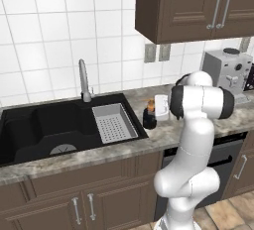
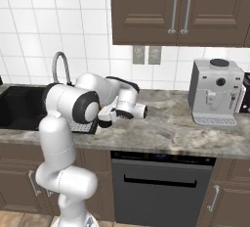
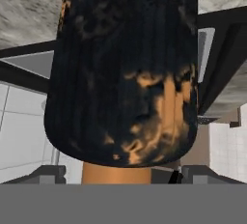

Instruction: Restock the sink supplies by placing the sponge and soap dispenser on the counter and next to the sink. Make sure the soap dispenser is upright.

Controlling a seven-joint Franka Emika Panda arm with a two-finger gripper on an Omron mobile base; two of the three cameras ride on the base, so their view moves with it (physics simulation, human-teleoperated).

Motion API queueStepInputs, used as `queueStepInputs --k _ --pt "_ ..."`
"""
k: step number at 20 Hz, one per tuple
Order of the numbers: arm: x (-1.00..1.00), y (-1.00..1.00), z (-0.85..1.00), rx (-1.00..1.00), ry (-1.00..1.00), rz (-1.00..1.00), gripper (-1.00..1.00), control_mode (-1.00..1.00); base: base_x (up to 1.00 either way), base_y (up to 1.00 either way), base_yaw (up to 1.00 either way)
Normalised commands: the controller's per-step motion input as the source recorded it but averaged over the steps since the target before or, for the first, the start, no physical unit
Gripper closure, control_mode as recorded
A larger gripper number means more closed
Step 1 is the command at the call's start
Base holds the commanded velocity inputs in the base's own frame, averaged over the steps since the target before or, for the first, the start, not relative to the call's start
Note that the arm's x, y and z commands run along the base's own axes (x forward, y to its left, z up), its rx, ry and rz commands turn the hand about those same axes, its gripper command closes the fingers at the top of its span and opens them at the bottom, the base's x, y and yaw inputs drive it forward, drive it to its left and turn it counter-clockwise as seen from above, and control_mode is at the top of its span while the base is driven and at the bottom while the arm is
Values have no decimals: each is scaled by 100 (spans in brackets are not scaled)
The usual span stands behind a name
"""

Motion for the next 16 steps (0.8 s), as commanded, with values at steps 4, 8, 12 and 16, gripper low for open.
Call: queueStepInputs --k 4,8,12,16 --pt "-24 0 19 0 -1 -2 -100 -100 0 0 0" --pt "-22 0 41 0 0 -2 -100 -100 0 0 0" --pt "-13 0 53 -1 0 -5 -100 -100 0 0 0" --pt "-36 3 64 -4 -7 -8 -100 -100 0 0 0"
